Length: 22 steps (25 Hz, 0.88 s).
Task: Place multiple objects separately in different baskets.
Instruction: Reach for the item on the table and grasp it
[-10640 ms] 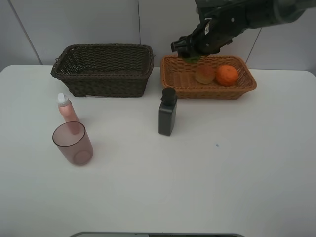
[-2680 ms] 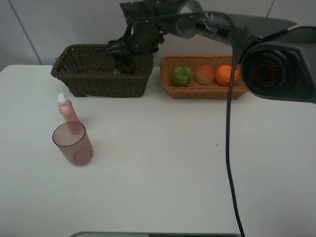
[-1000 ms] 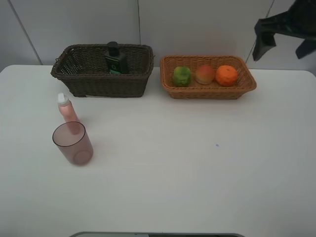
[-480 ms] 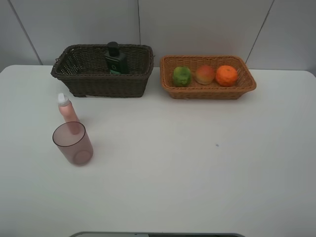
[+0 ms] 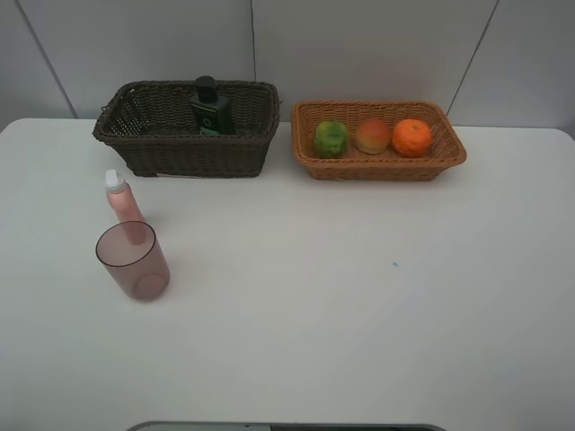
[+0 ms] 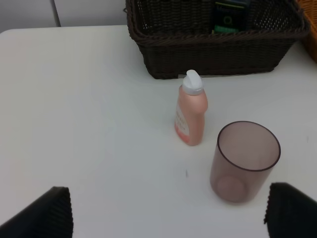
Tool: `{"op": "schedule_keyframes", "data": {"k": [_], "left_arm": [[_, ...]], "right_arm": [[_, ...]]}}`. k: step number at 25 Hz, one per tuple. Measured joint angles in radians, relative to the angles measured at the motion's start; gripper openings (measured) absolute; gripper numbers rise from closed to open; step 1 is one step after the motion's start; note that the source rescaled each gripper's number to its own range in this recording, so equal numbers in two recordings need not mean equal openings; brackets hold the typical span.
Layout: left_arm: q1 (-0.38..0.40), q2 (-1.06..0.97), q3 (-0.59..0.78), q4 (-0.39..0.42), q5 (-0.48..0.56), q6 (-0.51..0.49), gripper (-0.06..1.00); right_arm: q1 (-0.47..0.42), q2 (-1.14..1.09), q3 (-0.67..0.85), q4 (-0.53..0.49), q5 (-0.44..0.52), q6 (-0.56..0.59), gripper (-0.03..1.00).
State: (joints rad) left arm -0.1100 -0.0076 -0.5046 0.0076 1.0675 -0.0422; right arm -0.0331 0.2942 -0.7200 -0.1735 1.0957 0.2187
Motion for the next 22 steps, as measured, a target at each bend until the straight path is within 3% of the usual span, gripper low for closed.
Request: {"op": "schedule_keyframes", "data": {"k": [8,22], "left_arm": [[0.000,0.000,0.000,0.000,0.000,0.000,0.99],[0.000,0.000,0.000,0.000,0.000,0.000,0.99]], "right_arm": [[0.000,-0.247,0.179,0.028,-0.009,-0.139,0.90],[0.000,-0.297,0.200,0.107,-0.034,-0.182,0.90]]}}
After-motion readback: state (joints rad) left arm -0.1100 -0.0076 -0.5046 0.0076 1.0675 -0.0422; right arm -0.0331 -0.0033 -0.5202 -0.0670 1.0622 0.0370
